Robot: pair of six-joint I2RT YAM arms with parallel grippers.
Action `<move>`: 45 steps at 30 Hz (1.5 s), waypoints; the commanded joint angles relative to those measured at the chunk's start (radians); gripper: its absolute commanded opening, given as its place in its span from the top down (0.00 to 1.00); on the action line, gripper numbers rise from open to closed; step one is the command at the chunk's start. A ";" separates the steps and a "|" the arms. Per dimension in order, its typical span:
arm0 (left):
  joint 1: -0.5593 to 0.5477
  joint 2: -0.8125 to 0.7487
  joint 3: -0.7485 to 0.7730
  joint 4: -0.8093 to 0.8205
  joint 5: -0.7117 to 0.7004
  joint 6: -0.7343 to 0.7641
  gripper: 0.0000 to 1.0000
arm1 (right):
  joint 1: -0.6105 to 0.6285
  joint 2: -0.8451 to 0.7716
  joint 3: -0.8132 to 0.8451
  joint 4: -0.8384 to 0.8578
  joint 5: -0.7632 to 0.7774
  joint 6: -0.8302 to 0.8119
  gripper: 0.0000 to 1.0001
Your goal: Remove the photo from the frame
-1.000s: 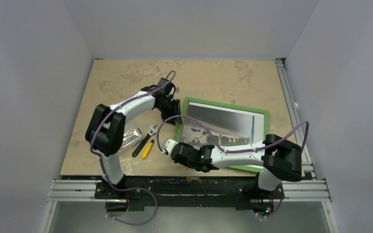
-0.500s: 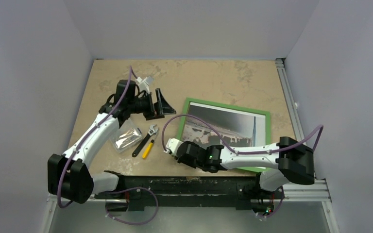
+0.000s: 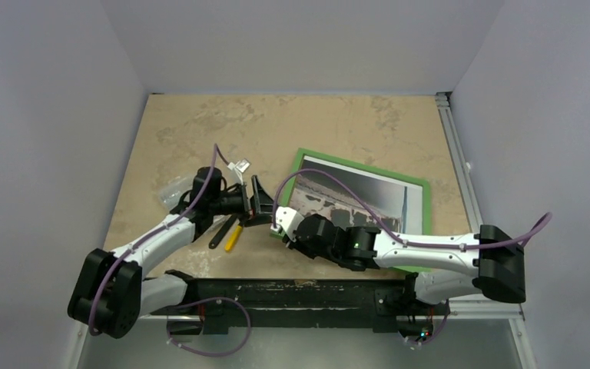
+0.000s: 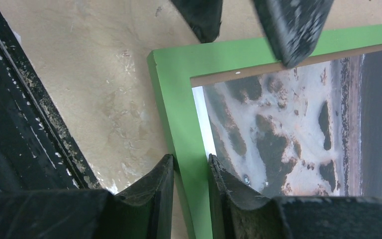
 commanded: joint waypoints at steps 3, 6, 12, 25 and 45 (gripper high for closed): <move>-0.050 0.050 -0.042 0.236 0.021 -0.150 0.05 | -0.019 -0.041 0.017 0.087 0.033 -0.005 1.00; -0.062 0.062 -0.051 0.243 -0.009 -0.166 0.06 | -0.021 -0.048 0.022 0.092 0.030 -0.006 1.00; -0.072 0.042 -0.020 0.066 -0.095 -0.116 0.06 | -0.028 -0.051 0.018 0.095 0.029 -0.007 1.00; -0.078 0.152 -0.026 0.285 -0.011 -0.251 0.10 | -0.043 -0.067 -0.011 0.132 0.017 0.000 1.00; -0.072 0.142 -0.012 0.306 0.026 -0.310 1.00 | -0.056 0.030 0.048 0.080 0.111 0.069 0.79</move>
